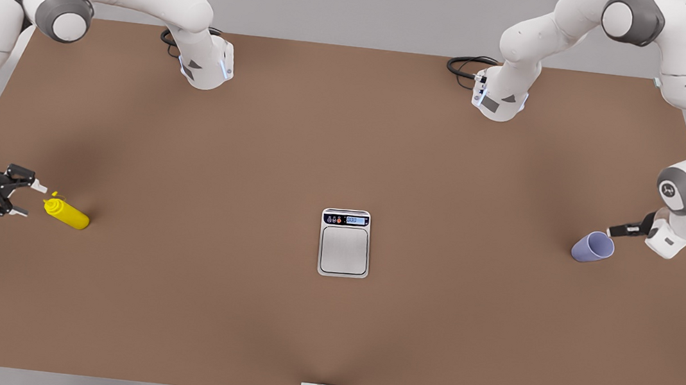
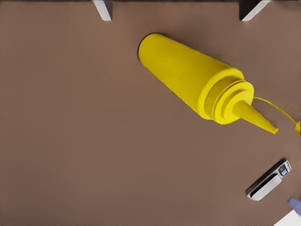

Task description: Move cup to the weight, pick up sauce bottle, pour sauce

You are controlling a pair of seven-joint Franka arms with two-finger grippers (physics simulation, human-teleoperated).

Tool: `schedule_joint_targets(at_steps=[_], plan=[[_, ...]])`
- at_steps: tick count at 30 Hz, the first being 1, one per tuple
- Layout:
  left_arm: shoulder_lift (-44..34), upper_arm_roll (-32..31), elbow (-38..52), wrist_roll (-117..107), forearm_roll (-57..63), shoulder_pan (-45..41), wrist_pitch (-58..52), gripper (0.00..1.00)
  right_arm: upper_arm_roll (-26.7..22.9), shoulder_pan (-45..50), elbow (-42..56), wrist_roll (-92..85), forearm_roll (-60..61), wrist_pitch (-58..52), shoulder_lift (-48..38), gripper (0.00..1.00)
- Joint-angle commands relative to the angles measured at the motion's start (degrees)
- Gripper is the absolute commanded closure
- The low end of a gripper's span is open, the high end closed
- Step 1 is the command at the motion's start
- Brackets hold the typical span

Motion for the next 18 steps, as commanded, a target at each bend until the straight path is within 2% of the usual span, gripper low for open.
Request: schedule_joint_targets(at_steps=[1, 5, 15, 16, 17, 18], plan=[[0.19, 0.01, -0.02, 9.82, -1.34, -0.18, 6.07, 0.00, 0.01, -1.21, -0.19, -37.28, 2.57, -1.54, 0.74, 0.00], [1.68, -0.08, -0.02, 9.01, -3.80, -0.18, 6.42, 0.00, 0.19, -1.57, -0.28, -37.37, 5.99, -5.76, 4.69, 0.00], [6.60, -0.08, 0.07, 9.10, -5.56, -1.67, 8.88, 0.00, 0.19, -1.48, -0.19, -37.46, 9.51, -7.08, 6.72, 0.00], [6.51, -0.08, 0.16, 9.10, -5.56, -2.38, 9.05, 0.11, 0.19, -1.48, -0.19, -37.46, 9.51, -7.08, 6.72, 0.00], [6.51, 0.01, 0.16, 9.19, -5.21, -2.38, 9.05, 0.40, 0.19, -1.39, -0.19, -37.37, 9.60, -7.08, 6.72, 0.00], [6.25, -0.08, 0.16, 9.54, -5.21, -2.38, 8.97, 0.57, 0.19, -1.31, -0.19, -37.37, 9.95, -7.08, 6.72, 0.00]])
